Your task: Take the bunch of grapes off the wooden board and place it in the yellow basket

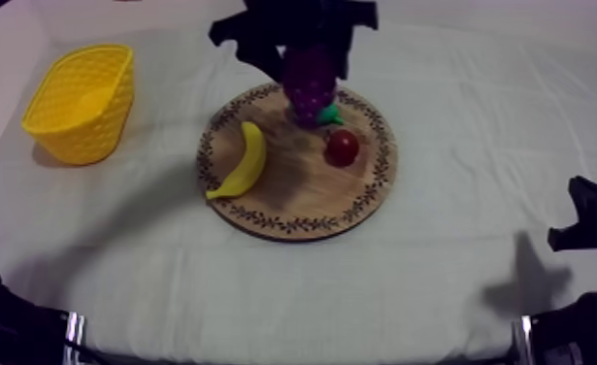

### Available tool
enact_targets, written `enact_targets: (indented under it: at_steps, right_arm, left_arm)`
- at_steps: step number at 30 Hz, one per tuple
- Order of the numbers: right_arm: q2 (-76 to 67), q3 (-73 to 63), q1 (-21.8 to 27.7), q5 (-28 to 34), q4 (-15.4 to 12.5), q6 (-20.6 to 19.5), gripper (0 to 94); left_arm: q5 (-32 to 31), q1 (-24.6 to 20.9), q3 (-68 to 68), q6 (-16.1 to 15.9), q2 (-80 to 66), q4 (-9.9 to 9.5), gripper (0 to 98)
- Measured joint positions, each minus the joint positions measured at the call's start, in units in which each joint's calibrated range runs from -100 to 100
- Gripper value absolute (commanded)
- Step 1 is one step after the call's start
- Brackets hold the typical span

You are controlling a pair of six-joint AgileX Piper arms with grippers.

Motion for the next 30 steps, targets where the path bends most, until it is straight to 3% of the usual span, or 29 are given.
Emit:
enact_targets:
  at_steps: [11, 30]
  right_arm:
    - [0.0, 0.0, 0.0, 0.0, 0.0, 0.0, 0.3]
    - [0.0, 0.0, 0.0, 0.0, 0.0, 0.0, 0.3]
  left_arm:
    - [0.02, -6.64, 7.3, -2.9, -4.69, -2.42, 51.5]
    - [0.07, -25.97, 17.51, -10.32, -14.25, -5.82, 52.2]
